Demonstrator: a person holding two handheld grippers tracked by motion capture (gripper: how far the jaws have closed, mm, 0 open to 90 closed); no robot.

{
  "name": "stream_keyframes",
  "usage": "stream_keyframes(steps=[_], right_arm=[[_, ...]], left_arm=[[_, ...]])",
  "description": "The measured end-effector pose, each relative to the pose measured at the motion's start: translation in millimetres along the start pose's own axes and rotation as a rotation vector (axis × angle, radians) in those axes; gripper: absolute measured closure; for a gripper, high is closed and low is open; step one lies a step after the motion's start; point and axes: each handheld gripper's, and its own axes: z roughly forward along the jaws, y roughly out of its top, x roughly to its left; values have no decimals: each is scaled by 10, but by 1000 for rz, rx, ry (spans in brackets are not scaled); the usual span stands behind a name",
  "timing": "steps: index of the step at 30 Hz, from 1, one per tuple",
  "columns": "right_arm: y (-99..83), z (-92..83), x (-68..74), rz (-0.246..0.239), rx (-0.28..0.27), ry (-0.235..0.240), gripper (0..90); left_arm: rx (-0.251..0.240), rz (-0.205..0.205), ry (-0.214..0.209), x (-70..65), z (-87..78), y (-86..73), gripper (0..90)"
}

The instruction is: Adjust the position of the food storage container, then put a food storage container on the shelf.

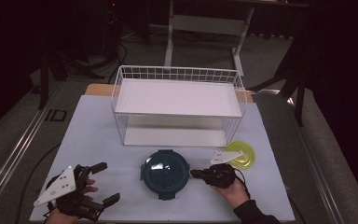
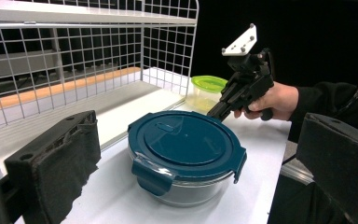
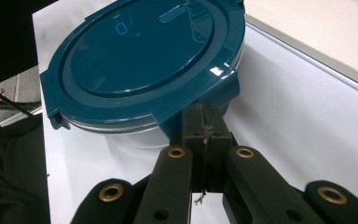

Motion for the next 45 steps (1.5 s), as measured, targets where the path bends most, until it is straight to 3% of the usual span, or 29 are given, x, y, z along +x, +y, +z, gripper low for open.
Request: stream_keyframes(steps=[7, 13, 15, 17, 18, 19, 20, 21, 22, 24, 25, 26, 29, 32, 35, 37, 38, 41, 45], right_arm=[[56, -80, 32, -16, -29, -21, 900], [132, -267, 156, -35, -98, -59, 889], [143, -297, 195, -44, -116, -62, 756], [146, -326, 225, -44, -132, -65, 709], [147, -338, 237, -46, -139, -67, 637], [147, -338, 237, -46, -139, -67, 637], [149, -363, 262, -46, -160, -75, 519], [149, -363, 262, -46, -160, -75, 519], [156, -382, 289, -41, -180, -89, 379], [158, -392, 296, -40, -192, -91, 338], [167, -415, 310, -38, -212, -86, 183], [174, -421, 315, -38, -216, -88, 160], [188, -453, 328, -34, -232, -91, 143], [213, -477, 380, -60, -237, -122, 150], [232, -475, 390, -59, -224, -116, 150], [245, -484, 400, -59, -245, -118, 198], [253, -487, 396, -37, -235, -113, 195], [280, -477, 392, -49, -199, -135, 181], [302, -474, 408, -42, -192, -133, 171]], left_arm=[[1, 4, 2, -4, 0, 3, 0], [6, 0, -5, -11, 26, 4, 0], [12, 4, -6, -20, 36, 7, 0], [11, 4, -7, -24, 42, 9, 0], [11, 2, -10, -31, 54, 16, 0], [11, 2, -10, -31, 54, 16, 0], [12, 3, -12, -34, 64, 21, 0], [12, 3, -12, -35, 71, 25, 0], [12, 2, -18, -38, 88, 39, 0], [12, 1, -22, -36, 103, 58, 0], [11, -3, -23, -35, 110, 65, 0], [11, -6, -26, -32, 116, 70, 0], [19, -11, -29, -20, 156, 101, 0], [43, -3, -27, -14, 197, 134, 0], [55, -9, -30, -5, 222, 162, 0], [92, -19, -10, 20, 267, 202, 0], [106, -30, -7, 30, 285, 211, 0], [146, -61, 11, 69, 345, 212, 0], [204, -117, 24, 113, 459, 179, 0]])
